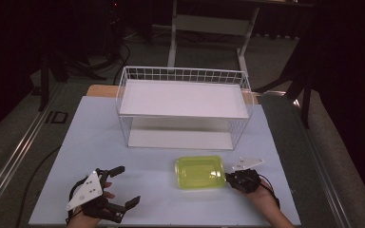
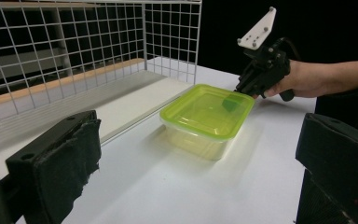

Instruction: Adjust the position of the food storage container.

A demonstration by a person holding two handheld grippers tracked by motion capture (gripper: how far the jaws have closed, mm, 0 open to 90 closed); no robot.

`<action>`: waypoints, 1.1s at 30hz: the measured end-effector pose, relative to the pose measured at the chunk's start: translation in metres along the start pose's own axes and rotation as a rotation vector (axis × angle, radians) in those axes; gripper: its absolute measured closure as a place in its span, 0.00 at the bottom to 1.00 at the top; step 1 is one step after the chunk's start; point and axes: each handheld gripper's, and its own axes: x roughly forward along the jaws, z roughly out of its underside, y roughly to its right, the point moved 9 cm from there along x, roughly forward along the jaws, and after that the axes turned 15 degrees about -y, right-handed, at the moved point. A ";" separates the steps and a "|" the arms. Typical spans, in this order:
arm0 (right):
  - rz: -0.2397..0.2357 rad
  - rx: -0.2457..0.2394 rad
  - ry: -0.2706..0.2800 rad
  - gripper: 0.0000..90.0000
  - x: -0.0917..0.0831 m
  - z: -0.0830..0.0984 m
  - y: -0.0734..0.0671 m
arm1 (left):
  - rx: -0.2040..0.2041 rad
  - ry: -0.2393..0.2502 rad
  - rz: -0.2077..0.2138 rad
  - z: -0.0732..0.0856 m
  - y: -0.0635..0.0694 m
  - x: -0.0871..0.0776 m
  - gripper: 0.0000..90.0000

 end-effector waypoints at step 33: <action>-0.077 -0.085 -0.015 1.00 0.030 -0.048 -0.040 | -0.010 -0.005 0.006 0.002 0.000 -0.001 0.01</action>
